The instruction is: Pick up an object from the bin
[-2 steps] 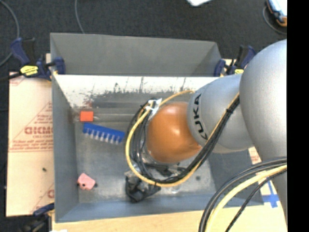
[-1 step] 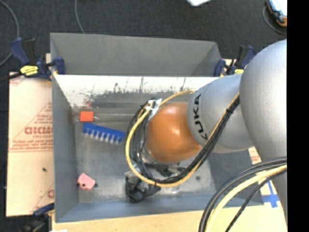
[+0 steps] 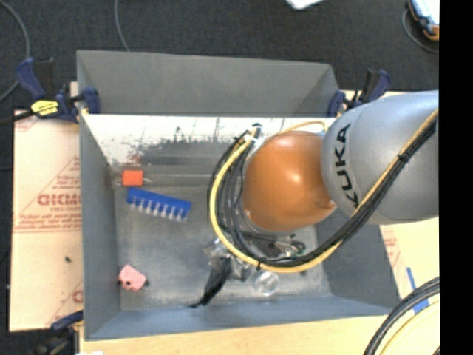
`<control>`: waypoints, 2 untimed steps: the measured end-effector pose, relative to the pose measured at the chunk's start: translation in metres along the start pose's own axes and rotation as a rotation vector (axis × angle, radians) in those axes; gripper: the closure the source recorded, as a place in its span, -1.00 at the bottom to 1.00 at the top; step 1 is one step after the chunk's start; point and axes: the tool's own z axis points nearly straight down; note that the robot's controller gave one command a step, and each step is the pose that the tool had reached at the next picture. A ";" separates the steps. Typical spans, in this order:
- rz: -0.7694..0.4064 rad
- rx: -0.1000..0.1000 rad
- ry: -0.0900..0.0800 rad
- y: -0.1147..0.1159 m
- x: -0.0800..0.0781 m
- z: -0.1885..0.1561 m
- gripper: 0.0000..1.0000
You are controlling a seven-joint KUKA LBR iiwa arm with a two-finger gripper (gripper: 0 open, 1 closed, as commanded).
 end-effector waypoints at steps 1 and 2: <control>0.000 0.000 0.000 0.000 0.000 0.000 1.00; -0.025 0.005 -0.007 -0.002 -0.006 -0.099 1.00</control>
Offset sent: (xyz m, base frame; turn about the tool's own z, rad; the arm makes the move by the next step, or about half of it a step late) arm 0.0018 0.0025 0.0956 -0.0283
